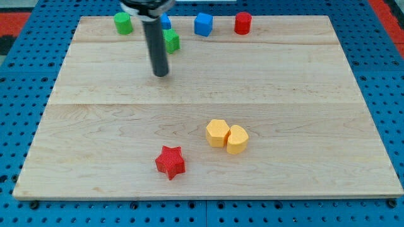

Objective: Separate yellow hexagon and yellow heart

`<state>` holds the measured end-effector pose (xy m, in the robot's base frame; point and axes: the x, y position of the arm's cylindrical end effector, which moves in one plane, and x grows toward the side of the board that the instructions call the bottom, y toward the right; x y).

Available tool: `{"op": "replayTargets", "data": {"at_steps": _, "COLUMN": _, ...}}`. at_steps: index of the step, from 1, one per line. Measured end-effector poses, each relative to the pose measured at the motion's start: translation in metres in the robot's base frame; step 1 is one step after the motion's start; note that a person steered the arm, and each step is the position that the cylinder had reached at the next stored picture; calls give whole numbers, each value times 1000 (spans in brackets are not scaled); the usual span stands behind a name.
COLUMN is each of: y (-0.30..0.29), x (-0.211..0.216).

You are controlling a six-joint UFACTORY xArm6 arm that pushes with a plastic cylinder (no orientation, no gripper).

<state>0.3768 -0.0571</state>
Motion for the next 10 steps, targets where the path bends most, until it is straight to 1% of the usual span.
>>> {"op": "replayTargets", "data": {"at_steps": 1, "y": 109, "x": 47}}
{"op": "replayTargets", "data": {"at_steps": 2, "y": 200, "x": 64}}
{"op": "replayTargets", "data": {"at_steps": 3, "y": 205, "x": 82}}
{"op": "replayTargets", "data": {"at_steps": 4, "y": 201, "x": 130}}
{"op": "replayTargets", "data": {"at_steps": 5, "y": 139, "x": 148}}
{"op": "replayTargets", "data": {"at_steps": 6, "y": 73, "x": 149}}
{"op": "replayTargets", "data": {"at_steps": 7, "y": 13, "x": 134}}
{"op": "replayTargets", "data": {"at_steps": 9, "y": -52, "x": 63}}
{"op": "replayTargets", "data": {"at_steps": 10, "y": -35, "x": 62}}
